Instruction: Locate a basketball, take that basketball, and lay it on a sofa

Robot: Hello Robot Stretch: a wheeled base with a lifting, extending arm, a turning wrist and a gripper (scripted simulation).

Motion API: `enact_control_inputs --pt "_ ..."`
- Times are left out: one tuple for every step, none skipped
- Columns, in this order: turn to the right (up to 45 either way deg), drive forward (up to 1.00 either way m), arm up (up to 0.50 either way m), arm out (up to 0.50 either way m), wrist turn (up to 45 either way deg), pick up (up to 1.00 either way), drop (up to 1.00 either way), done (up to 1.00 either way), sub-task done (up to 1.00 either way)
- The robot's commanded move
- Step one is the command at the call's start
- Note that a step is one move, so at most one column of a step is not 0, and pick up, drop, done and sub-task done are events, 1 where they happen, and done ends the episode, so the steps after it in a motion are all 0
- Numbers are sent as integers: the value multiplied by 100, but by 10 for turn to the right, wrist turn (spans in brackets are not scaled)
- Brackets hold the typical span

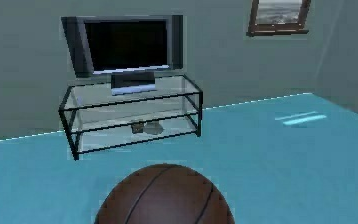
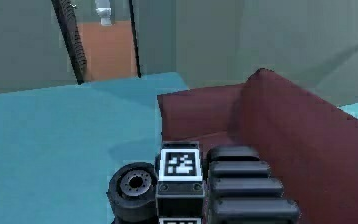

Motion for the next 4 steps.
enact_control_inputs --pt "450 0 0 0 0 0 0 0 0" --pt "240 0 0 0 0 0 0 0 0" --pt "0 10 0 0 0 0 0 0 0" --pt "0 0 0 44 0 0 0 0 0"
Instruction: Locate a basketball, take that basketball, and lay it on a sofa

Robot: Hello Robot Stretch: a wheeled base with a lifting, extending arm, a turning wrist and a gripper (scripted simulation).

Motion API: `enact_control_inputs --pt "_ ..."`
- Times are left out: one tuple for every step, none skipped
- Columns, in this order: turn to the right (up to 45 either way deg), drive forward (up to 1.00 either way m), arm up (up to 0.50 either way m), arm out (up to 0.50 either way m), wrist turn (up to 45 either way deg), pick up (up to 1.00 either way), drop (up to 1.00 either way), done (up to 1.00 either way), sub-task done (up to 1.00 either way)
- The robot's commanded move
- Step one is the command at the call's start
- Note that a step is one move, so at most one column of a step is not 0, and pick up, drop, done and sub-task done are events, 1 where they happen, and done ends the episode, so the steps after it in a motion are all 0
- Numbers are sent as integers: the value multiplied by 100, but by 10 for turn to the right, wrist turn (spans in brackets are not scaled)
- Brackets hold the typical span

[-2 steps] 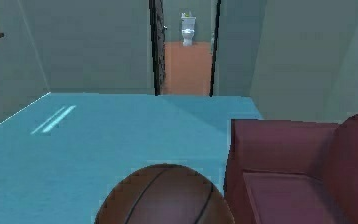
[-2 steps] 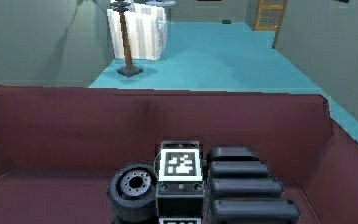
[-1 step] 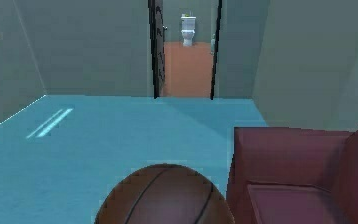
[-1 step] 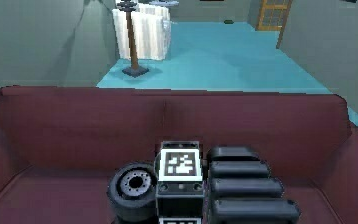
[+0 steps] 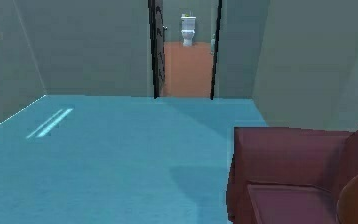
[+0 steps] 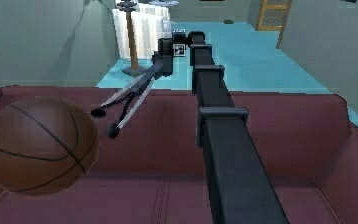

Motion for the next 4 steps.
enact_control_inputs --pt "0 0 0 0 450 0 0 0 0" --pt "0 0 0 0 450 0 0 0 0" --pt "0 0 0 0 300 0 0 0 0" --pt "0 0 -30 0 0 0 0 0 0"
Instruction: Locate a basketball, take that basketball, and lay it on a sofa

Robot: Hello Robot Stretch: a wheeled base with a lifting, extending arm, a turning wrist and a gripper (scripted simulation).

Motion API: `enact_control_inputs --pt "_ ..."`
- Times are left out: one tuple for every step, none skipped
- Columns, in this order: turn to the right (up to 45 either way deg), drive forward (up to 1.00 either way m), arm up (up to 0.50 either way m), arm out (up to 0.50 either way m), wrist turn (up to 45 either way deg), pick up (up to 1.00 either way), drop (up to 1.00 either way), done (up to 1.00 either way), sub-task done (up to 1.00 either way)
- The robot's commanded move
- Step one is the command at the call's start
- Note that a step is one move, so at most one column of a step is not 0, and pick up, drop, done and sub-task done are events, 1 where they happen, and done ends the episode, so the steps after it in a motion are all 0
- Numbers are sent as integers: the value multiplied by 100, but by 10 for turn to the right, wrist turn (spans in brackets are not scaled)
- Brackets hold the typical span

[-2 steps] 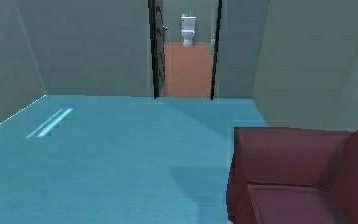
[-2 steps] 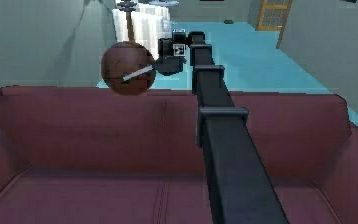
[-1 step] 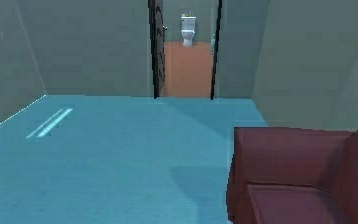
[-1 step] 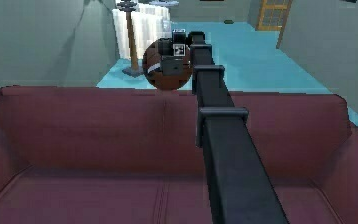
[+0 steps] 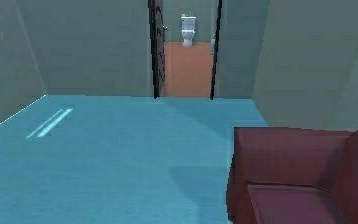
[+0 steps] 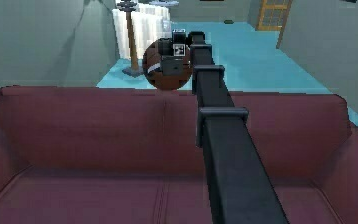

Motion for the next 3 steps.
enact_control_inputs --pt "0 0 -50 0 0 0 0 0 0" --pt "0 0 0 0 0 0 100 0 0" --pt "0 0 0 -10 0 0 0 0 0"
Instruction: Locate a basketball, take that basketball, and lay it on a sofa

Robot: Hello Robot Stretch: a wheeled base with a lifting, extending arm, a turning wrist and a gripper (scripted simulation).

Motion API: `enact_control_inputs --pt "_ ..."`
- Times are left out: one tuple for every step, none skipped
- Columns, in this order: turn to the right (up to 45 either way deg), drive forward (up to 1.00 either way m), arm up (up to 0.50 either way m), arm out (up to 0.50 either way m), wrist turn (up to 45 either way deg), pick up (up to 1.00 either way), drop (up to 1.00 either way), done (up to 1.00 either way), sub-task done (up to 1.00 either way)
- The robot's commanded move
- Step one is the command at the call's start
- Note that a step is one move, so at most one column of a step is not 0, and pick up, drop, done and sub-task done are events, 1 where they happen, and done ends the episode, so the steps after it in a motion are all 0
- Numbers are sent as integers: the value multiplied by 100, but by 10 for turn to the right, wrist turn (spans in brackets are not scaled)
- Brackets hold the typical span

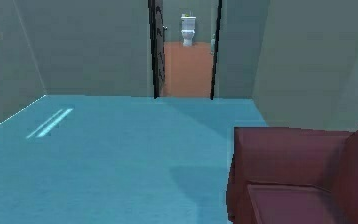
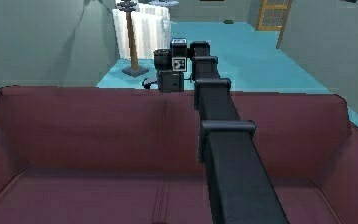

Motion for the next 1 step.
enact_control_inputs --pt "0 0 0 0 0 0 0 100 0"
